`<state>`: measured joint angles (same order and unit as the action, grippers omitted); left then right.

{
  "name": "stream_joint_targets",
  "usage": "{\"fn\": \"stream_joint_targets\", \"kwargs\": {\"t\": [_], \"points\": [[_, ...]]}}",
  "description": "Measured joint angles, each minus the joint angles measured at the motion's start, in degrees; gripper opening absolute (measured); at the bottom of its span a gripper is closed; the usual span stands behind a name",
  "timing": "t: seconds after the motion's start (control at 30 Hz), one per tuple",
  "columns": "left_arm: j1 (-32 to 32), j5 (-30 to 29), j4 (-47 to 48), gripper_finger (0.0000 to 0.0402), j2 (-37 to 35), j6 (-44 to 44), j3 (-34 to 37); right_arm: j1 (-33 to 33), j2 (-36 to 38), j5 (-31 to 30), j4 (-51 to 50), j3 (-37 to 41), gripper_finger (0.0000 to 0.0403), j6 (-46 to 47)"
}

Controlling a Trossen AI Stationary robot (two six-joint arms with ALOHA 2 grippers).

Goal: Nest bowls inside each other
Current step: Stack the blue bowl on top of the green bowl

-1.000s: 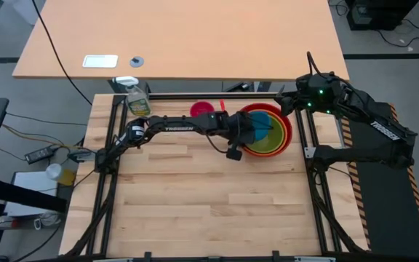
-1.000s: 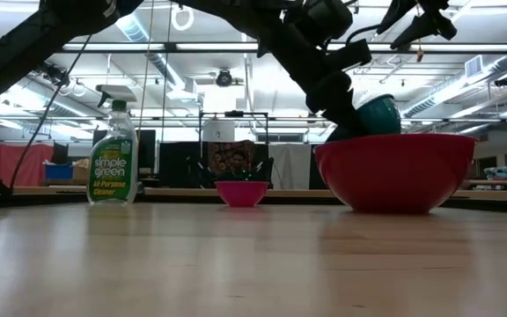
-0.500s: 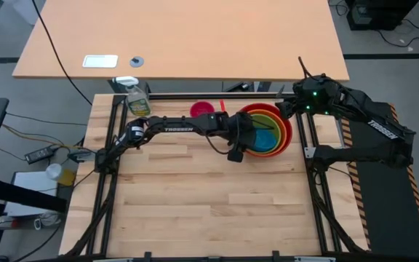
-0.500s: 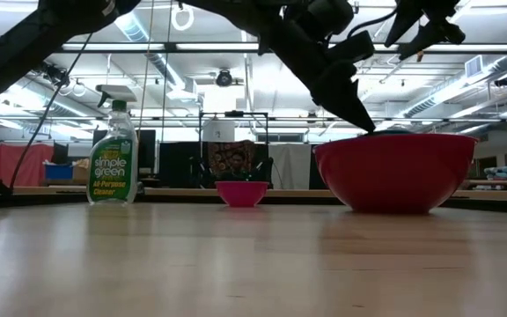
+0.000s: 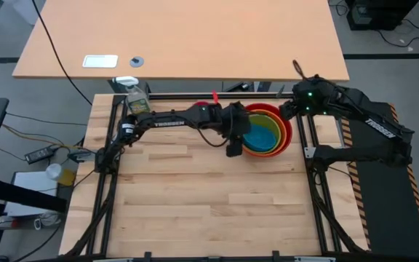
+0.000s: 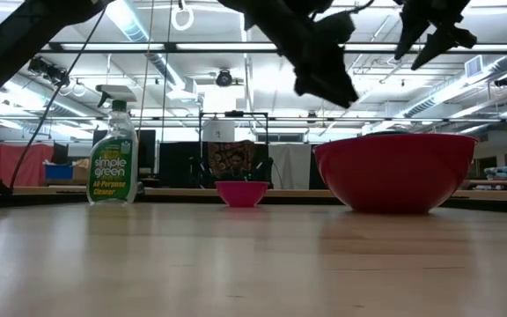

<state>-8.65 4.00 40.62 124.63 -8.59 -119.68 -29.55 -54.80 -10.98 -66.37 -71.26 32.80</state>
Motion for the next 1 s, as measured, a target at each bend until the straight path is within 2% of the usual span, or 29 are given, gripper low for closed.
{"fn": "stream_joint_targets", "kwargs": {"t": [0.17,0.37,0.43,0.63,0.83,1.0], "points": [[-0.2,1.8,9.8,0.0185,-2.5,2.4,0.0,0.5,-2.1,4.9,-2.6,1.9,0.0236,-3.8],[-0.2,0.6,14.8,0.0185,-4.9,0.7,0.1,2.0,-2.3,18.7,0.5,9.1,0.0236,-13.8],[-0.6,-0.3,16.4,0.0185,-5.5,1.0,0.1,2.7,-2.3,21.4,1.6,11.9,0.0236,-16.1],[-0.4,-0.5,15.8,0.0185,-5.6,0.9,0.8,6.4,-2.3,19.5,11.6,21.1,0.0236,-16.4],[1.2,-0.5,3.3,0.0185,-6.6,3.1,13.0,10.3,-3.1,15.8,19.5,27.2,0.0236,-16.1],[2.3,-0.3,-4.9,0.0185,-11.5,8.0,21.8,11.9,-7.4,13.2,20.1,29.0,0.0236,-17.3]]}}
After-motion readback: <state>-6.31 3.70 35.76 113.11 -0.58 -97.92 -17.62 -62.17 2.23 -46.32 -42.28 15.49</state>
